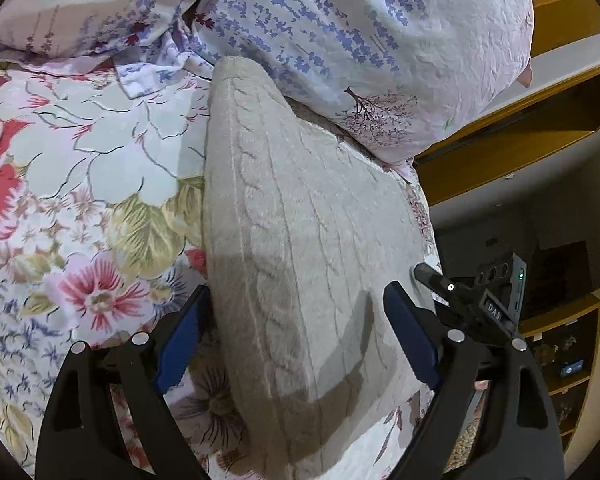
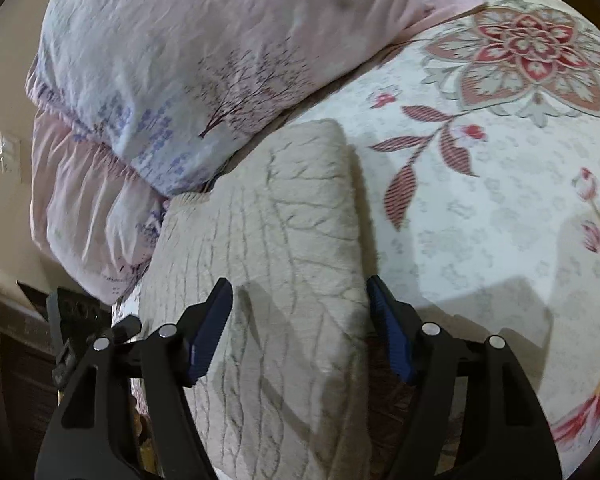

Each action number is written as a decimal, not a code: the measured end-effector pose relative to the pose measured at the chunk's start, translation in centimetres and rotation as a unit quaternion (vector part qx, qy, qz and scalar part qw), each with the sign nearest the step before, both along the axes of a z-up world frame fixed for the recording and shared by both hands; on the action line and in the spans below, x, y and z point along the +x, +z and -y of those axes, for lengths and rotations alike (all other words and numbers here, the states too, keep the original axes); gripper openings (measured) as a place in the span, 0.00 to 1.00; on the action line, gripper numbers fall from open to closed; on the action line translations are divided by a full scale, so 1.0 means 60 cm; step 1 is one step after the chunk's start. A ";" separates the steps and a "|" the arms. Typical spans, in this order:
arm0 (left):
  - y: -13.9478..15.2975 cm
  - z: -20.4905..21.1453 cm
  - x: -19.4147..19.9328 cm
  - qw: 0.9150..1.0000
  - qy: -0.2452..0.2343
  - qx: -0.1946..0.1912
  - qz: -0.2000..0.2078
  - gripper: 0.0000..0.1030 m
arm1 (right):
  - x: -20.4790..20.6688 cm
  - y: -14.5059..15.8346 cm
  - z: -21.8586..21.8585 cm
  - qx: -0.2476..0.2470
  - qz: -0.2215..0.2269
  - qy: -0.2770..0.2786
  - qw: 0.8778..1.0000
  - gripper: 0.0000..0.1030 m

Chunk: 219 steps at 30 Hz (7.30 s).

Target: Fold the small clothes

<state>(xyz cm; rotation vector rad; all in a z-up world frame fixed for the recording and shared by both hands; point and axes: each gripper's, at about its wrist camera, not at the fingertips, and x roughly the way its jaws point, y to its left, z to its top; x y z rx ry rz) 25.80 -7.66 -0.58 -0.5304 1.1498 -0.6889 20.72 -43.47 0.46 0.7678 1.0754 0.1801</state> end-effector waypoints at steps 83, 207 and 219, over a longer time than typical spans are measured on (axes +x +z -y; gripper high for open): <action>0.065 -0.251 -0.145 0.955 0.110 0.221 0.166 0.78 | -0.090 0.092 -0.352 -0.257 0.122 0.122 0.951 0.62; -0.002 -0.184 -0.288 0.911 0.116 0.363 0.156 0.99 | -0.223 0.039 -0.411 -0.348 0.031 0.080 0.934 0.98; -0.002 -0.183 -0.288 0.911 0.117 0.363 0.156 0.99 | -0.223 0.038 -0.411 -0.348 0.031 0.079 0.934 0.98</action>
